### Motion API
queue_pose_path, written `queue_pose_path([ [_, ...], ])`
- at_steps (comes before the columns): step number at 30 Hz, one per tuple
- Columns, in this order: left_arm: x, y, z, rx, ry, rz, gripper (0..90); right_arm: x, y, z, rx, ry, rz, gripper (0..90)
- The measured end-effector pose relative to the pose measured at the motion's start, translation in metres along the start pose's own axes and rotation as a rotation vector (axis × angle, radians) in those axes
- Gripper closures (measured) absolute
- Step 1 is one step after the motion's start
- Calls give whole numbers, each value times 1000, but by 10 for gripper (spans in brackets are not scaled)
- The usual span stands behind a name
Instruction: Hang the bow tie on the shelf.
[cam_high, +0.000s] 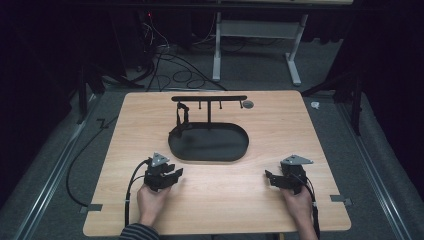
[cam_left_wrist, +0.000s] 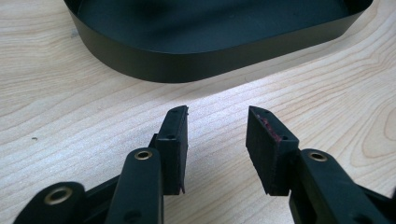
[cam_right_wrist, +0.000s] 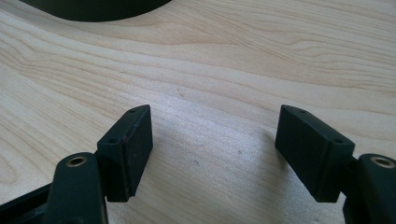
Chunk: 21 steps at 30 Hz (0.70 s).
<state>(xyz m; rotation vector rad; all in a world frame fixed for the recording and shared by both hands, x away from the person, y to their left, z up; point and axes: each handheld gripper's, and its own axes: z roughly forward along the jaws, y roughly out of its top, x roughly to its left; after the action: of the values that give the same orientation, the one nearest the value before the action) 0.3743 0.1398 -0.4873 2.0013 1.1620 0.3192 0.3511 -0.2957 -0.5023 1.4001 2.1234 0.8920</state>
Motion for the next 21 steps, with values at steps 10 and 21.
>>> queue_pose_path([
  [10,-4,-1,8,3,24,29,590,0,0,0,0,0,0,288],
  [21,-7,-3,15,6,40,43,587,0,0,0,0,0,1,288],
])
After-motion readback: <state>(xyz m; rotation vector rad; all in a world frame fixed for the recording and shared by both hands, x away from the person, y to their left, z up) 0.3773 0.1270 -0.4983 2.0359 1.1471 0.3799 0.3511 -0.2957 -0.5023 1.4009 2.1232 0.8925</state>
